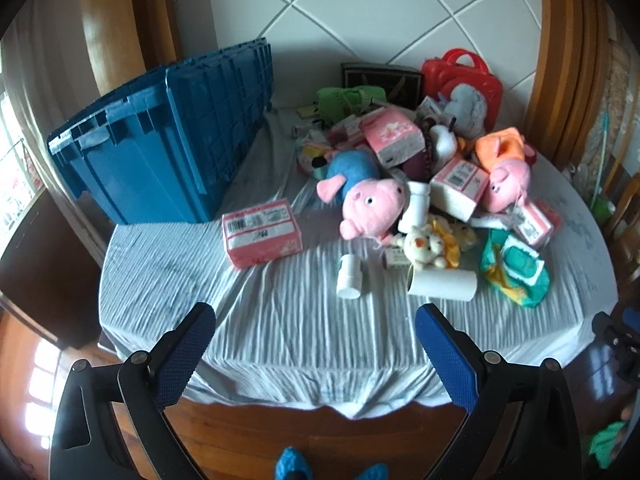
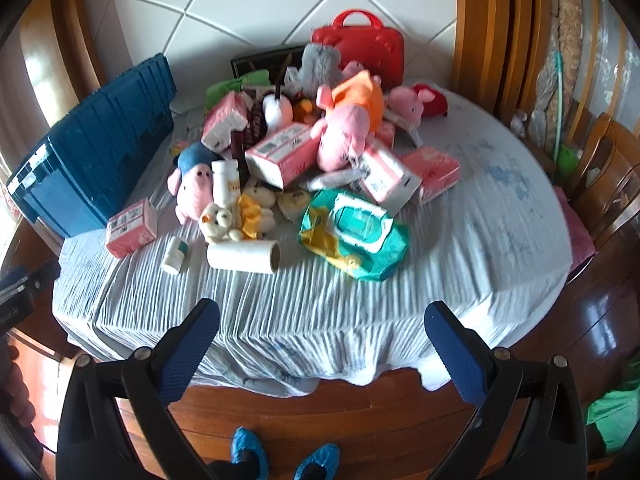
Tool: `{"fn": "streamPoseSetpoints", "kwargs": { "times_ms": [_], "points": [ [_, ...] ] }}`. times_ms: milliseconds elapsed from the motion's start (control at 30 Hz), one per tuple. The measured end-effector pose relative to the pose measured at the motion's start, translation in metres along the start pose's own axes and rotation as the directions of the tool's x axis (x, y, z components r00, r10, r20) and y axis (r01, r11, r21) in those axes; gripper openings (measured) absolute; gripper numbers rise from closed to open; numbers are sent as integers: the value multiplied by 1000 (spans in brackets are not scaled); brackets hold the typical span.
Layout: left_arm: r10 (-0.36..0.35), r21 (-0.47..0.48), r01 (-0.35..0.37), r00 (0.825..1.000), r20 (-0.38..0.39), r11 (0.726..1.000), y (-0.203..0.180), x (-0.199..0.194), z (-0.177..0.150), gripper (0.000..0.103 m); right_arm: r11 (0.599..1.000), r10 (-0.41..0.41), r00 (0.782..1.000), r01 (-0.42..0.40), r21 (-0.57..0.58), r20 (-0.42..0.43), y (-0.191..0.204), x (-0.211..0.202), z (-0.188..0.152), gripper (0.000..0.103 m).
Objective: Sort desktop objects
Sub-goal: 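Grasp the small white bottle with the left tool while the right tool grasps the paper towel roll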
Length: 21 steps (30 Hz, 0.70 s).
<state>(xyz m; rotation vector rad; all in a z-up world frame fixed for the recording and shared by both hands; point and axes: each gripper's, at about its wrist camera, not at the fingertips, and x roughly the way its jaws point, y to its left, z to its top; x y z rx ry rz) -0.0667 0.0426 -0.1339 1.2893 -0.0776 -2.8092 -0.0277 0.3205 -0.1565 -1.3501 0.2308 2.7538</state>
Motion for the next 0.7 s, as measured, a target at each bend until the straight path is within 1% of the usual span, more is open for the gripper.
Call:
{"fn": "streamPoseSetpoints", "kwargs": {
  "times_ms": [33,133,300,433,467,533,700],
  "points": [
    [4,2,-4,1000,-25,1000,0,10,-3,102,1000,11,1000,-11,7,-15,1,8,-1,103],
    [-3,13,4,998,-66,1000,-3,37,-9,102,1000,24,998,-23,5,-56,12,33,-4,103],
    [-44,57,51,992,-115,997,-12,93,-2,102,999,29,995,-26,32,-99,33,71,-4,103],
    [-75,90,89,985,-156,992,-19,138,4,100,998,-5,993,12,63,-120,43,97,-1,103],
    [-82,98,99,983,-166,990,-20,150,5,100,997,-14,992,24,80,-125,44,104,-1,103],
    [-105,112,128,976,-190,985,-23,175,10,96,992,-31,990,47,115,-136,46,118,0,103],
    [-140,146,176,964,-227,974,-28,222,10,95,979,-57,989,82,186,-138,56,152,0,103]
  ]
}}
